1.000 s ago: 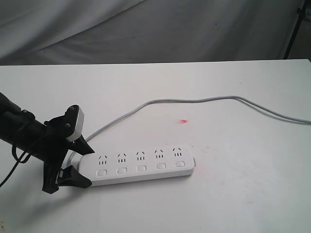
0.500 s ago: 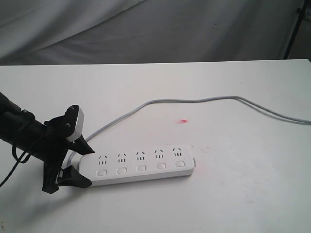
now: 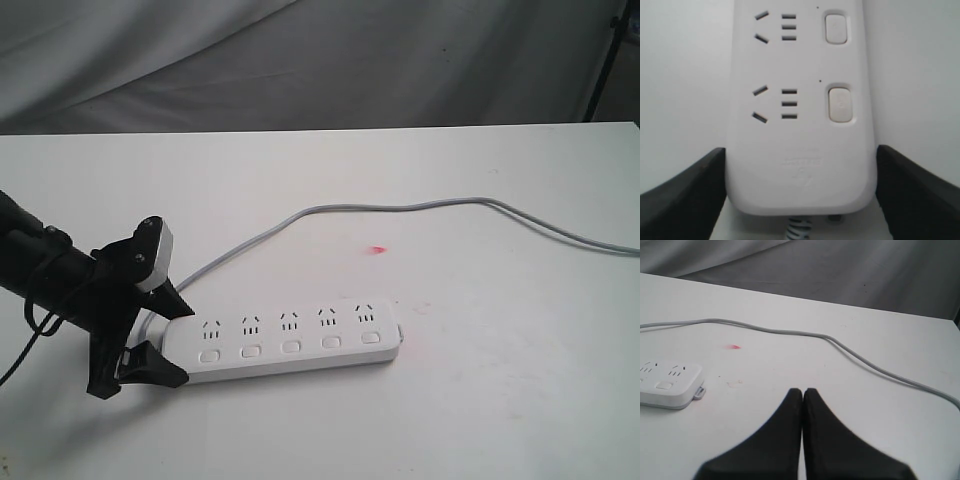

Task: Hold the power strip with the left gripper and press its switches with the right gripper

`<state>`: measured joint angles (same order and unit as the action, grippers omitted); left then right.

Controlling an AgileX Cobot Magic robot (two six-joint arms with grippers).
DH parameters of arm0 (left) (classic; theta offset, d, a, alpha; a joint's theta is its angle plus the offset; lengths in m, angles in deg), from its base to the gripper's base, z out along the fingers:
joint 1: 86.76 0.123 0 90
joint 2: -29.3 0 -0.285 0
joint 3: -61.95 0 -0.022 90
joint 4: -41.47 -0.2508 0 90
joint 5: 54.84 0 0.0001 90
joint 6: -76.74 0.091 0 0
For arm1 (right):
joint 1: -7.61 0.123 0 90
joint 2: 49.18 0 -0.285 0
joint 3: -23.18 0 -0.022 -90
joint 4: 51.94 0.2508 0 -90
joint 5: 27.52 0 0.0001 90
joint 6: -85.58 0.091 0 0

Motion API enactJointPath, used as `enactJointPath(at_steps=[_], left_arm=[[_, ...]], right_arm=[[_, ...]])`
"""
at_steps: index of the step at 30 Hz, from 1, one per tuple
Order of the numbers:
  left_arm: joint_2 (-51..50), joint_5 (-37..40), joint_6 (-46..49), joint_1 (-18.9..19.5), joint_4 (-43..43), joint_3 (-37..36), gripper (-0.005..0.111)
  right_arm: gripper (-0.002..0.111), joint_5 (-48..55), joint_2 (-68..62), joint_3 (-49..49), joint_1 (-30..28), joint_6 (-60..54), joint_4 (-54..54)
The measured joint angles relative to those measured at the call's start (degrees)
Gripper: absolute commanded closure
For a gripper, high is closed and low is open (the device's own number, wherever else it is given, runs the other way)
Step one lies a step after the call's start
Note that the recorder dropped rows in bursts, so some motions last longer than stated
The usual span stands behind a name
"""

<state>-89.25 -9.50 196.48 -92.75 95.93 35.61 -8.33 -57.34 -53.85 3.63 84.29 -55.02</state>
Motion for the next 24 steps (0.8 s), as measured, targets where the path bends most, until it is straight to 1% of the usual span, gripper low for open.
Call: enactJointPath(at_steps=[12,14,15,17,19,21,22,24], left_arm=[[0.0,0.0,0.0,0.0,0.0,0.0,0.107],[0.0,0.0,0.0,0.0,0.0,0.0,0.104],[0.0,0.0,0.0,0.0,0.0,0.0,0.1],[0.0,0.0,0.0,0.0,0.0,0.0,0.082],[0.0,0.0,0.0,0.0,0.0,0.0,0.054],[0.0,0.0,0.0,0.0,0.14,0.0,0.031],[0.0,0.0,0.0,0.0,0.14,0.0,0.023],[0.0,-0.65,0.0,0.0,0.14,0.0,0.017]], right_arm=[[0.108,0.0,0.0,0.0,0.0,0.0,0.0],[0.108,0.0,0.0,0.0,0.0,0.0,0.0],[0.108,0.0,0.0,0.0,0.0,0.0,0.0],[0.108,0.0,0.0,0.0,0.0,0.0,0.0],[0.108,0.0,0.0,0.0,0.0,0.0,0.0],[0.108,0.0,0.0,0.0,0.0,0.0,0.0],[0.108,0.0,0.0,0.0,0.0,0.0,0.0],[0.108,0.0,0.0,0.0,0.0,0.0,0.0]])
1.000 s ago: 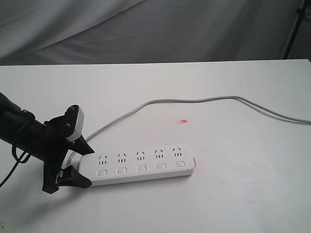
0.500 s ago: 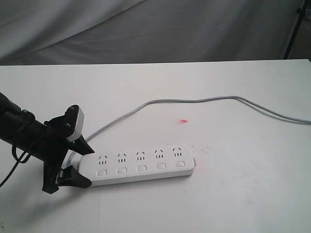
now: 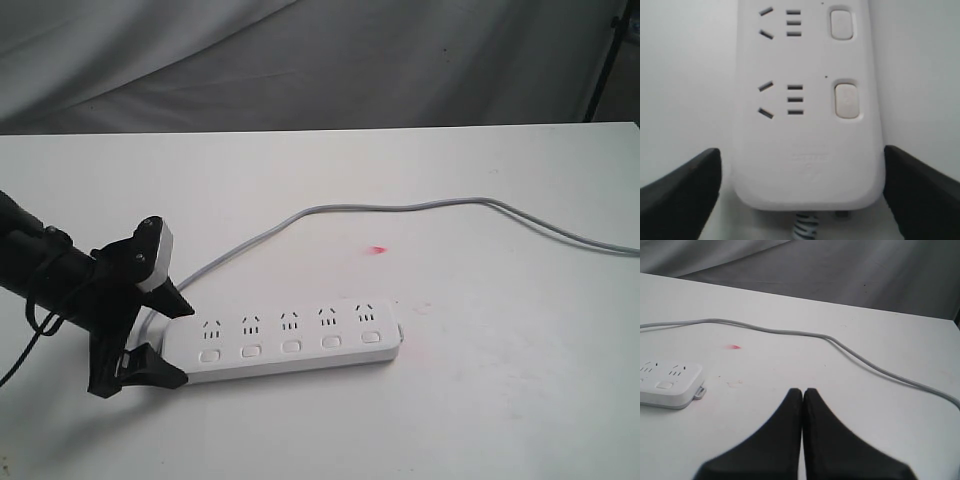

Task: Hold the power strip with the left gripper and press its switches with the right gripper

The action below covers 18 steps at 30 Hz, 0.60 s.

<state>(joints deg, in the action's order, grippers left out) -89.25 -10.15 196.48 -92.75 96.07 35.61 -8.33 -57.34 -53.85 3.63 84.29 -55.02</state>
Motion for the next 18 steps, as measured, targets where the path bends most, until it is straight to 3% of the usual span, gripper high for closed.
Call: enactJointPath(at_steps=[10,12,16,18], left_arm=[[0.87,-0.67,-0.09,0.0,0.0,0.0,0.016],[2.68,-0.28,-0.74,0.0,0.0,0.0,0.02],[8.25,1.37,-2.28,0.0,0.53,0.0,0.046],[12.09,2.07,-3.81,0.0,1.23,0.0,0.065]], right_arm=[[0.108,0.0,0.0,0.0,0.0,0.0,0.0],[0.108,0.0,0.0,0.0,0.0,0.0,0.0],[0.108,0.0,0.0,0.0,0.0,0.0,0.0],[0.108,0.0,0.0,0.0,0.0,0.0,0.0]])
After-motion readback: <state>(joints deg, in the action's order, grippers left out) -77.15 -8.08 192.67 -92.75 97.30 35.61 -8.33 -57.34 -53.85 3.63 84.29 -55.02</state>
